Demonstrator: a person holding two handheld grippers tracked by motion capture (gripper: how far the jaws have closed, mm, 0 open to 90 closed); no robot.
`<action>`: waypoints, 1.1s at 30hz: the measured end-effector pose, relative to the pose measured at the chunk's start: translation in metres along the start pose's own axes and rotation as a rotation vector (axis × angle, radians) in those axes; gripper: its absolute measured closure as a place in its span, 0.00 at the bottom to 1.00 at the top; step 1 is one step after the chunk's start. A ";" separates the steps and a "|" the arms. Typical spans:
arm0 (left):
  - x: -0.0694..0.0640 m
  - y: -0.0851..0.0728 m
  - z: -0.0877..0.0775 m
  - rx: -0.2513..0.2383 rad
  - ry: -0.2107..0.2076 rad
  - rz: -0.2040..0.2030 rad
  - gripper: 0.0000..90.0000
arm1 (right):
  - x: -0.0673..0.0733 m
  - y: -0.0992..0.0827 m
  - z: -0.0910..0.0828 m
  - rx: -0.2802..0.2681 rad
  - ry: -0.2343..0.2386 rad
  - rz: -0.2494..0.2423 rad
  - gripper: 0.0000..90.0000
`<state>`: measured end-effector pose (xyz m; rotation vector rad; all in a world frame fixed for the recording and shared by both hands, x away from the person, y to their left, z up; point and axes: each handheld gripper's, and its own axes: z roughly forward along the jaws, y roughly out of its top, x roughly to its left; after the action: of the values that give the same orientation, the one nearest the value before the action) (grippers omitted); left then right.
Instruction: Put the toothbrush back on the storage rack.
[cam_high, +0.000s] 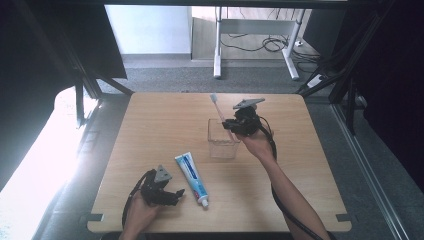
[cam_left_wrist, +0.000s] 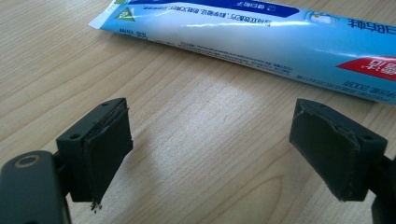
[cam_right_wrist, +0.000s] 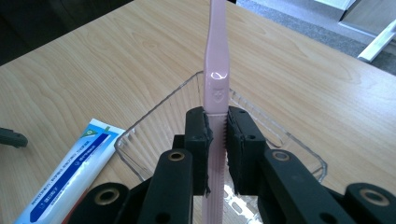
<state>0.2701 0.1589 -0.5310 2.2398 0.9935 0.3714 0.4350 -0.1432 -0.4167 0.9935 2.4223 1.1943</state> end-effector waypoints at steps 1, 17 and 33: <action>0.000 0.000 0.000 0.000 0.000 -0.001 0.14 | 0.000 -0.001 0.002 0.005 -0.001 0.001 0.89; 0.000 0.000 0.001 0.004 -0.004 0.003 0.14 | -0.002 -0.016 0.029 0.058 -0.016 -0.006 0.89; 0.000 0.000 0.001 0.008 -0.004 0.009 0.14 | -0.005 -0.023 0.039 0.131 -0.028 -0.024 0.89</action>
<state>0.2704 0.1582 -0.5319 2.2522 0.9853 0.3673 0.4481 -0.1329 -0.4593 1.0079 2.5101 1.0175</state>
